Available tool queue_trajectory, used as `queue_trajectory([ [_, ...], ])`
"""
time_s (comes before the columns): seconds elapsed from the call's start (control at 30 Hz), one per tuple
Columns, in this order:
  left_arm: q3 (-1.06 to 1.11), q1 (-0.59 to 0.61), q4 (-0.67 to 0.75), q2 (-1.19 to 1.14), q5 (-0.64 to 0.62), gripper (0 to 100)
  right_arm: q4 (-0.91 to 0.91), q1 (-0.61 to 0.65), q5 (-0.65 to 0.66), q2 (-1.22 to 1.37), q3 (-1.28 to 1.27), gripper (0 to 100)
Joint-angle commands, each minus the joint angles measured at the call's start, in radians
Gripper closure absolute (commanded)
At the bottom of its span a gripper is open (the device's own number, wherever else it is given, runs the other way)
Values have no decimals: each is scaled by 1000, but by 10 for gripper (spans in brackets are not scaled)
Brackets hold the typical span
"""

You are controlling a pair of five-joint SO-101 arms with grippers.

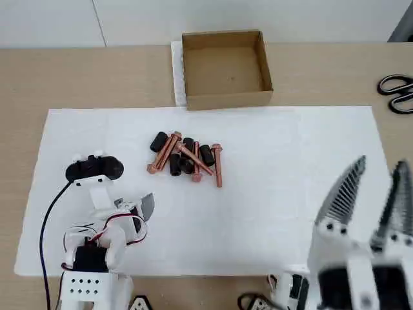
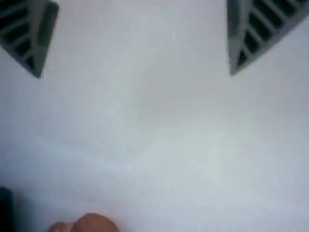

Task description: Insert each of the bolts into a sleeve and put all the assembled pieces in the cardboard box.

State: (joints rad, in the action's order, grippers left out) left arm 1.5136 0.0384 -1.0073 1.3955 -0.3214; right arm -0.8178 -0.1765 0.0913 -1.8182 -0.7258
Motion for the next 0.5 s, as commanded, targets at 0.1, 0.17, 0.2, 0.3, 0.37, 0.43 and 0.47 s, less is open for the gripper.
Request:
queue_trajectory([
  [0.1,-7,-6,20,8,-2,763,193,-13,41,97,160,836],
  [0.17,-7,-2,20,8,-2,763,231,-13,60,173,196,836],
  [0.2,-7,-2,20,8,-2,763,242,-13,66,216,221,836],
  [0.3,-7,-2,20,8,-2,763,251,-13,66,371,308,836],
  [0.37,-7,-2,21,8,-2,763,243,-13,61,490,367,836],
  [0.43,-7,-2,25,8,2,763,208,-13,60,611,422,836],
  [0.47,-7,-2,43,8,3,763,173,-13,60,673,451,836],
])
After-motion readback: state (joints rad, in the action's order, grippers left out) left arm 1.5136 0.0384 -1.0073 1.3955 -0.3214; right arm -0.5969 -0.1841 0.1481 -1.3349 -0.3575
